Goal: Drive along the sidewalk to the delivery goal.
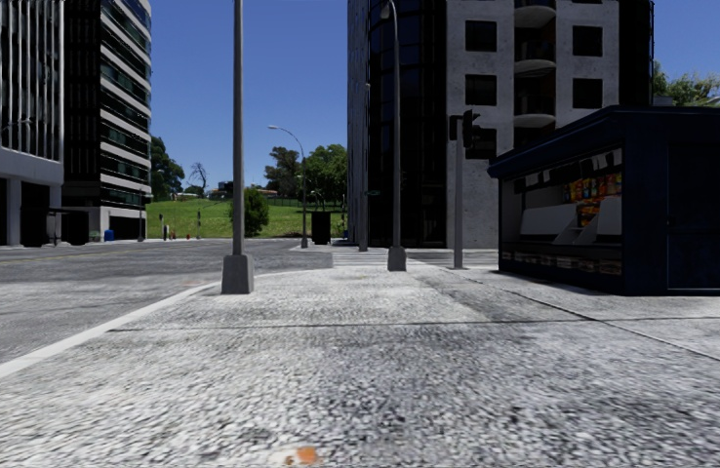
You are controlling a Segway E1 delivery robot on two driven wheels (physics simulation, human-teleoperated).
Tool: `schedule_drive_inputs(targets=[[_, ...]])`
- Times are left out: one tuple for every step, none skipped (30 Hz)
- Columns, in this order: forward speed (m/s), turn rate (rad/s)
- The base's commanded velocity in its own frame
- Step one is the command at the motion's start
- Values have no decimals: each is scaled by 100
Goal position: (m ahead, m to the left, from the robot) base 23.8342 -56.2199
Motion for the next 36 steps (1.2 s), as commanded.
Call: schedule_drive_inputs(targets=[[200,0],[200,0],[200,0],[200,0],[200,0],[200,0],[200,0],[200,0],[200,0],[200,0],[200,0],[200,0],[200,0],[200,0],[200,0],[200,0],[200,0],[200,0],[200,0],[200,0],[200,0],[200,0],[200,0],[200,0],[200,0],[200,0],[200,0],[200,0],[200,0],[200,0],[200,3],[200,8],[200,11],[200,11],[200,12],[200,12]])
